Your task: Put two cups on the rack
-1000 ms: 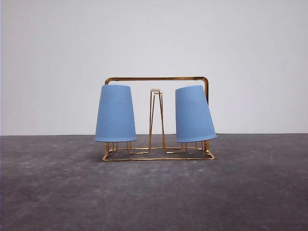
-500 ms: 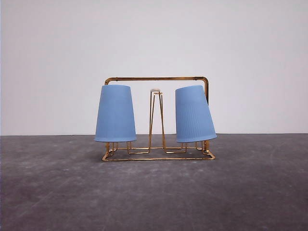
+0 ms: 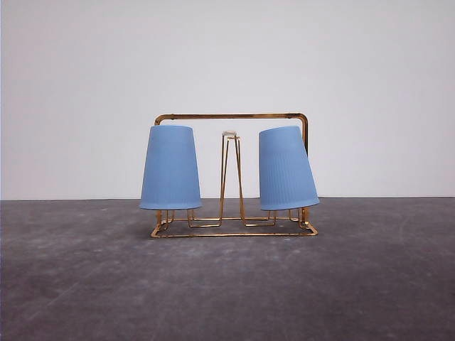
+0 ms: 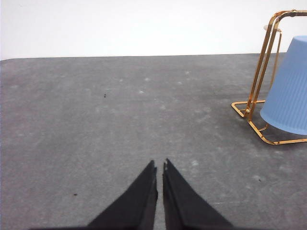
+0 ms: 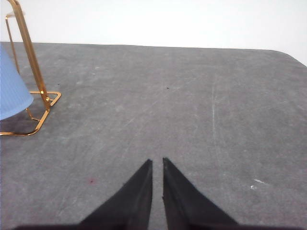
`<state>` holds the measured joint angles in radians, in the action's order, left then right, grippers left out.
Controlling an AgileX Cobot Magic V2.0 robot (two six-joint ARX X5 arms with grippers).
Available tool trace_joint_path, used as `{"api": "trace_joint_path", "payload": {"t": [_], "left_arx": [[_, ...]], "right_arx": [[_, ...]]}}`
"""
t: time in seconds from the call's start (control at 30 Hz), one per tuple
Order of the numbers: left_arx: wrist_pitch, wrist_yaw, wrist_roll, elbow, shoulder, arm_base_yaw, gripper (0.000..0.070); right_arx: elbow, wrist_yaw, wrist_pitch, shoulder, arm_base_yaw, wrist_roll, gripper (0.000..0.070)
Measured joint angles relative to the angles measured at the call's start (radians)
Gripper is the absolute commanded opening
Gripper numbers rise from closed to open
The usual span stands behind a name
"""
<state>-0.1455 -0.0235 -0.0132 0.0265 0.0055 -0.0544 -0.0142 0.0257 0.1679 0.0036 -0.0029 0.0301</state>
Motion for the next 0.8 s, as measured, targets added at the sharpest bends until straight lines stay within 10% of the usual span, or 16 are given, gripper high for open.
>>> {"api": "trace_joint_path", "payload": {"t": [0.8], "left_arx": [[0.000,0.000,0.000,0.000,0.000,0.000,0.0000]], "right_arx": [[0.000,0.000,0.000,0.000,0.000,0.000,0.0038]]}}
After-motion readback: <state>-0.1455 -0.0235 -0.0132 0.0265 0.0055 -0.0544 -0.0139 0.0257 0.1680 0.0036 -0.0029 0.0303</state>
